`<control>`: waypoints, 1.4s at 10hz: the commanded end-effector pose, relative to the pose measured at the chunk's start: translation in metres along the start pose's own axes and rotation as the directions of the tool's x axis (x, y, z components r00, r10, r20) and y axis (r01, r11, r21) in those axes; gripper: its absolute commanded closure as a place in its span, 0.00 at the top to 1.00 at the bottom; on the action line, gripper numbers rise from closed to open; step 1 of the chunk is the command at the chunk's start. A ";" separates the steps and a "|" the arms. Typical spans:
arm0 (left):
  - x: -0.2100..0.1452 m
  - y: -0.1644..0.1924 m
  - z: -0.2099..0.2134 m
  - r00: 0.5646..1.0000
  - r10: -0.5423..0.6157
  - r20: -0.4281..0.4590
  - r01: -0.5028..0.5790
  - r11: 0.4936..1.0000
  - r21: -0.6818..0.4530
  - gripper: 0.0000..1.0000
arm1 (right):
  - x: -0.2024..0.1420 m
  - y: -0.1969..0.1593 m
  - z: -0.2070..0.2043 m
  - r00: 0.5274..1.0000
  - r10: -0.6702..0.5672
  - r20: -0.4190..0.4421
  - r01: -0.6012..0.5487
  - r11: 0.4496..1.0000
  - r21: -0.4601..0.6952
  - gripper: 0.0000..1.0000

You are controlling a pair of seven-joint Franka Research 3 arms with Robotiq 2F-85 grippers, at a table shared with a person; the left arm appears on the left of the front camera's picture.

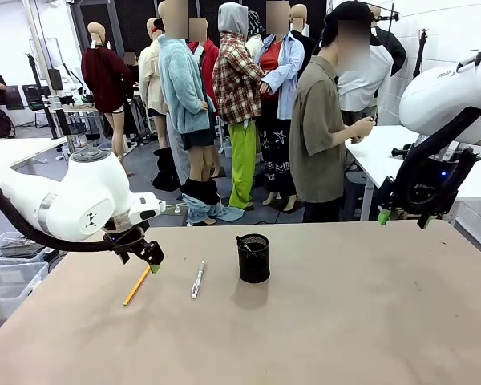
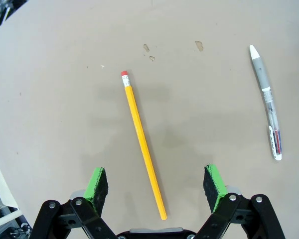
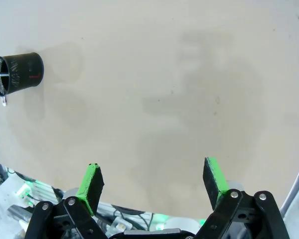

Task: Place the pens into the pen holder.
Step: Pick up a writing instrument from the table and place it into the Pen holder.

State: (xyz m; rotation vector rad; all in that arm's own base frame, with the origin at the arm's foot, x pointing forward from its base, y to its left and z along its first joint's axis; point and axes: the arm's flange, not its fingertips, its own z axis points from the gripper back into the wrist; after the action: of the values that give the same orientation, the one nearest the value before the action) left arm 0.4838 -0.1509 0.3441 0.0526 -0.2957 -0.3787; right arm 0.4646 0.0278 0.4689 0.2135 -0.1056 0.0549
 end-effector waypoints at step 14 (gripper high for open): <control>0.022 0.018 -0.060 0.969 0.098 -0.228 -0.094 0.995 0.028 0.76 | -0.001 0.000 -0.001 1.000 -0.006 -0.001 0.006 1.000 -0.013 1.00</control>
State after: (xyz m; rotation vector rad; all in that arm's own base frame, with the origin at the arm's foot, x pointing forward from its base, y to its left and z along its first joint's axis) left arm 0.5232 -0.1407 0.2970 0.0720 -0.0785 -0.2928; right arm 0.4646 0.0277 0.4689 0.2139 -0.1056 0.0548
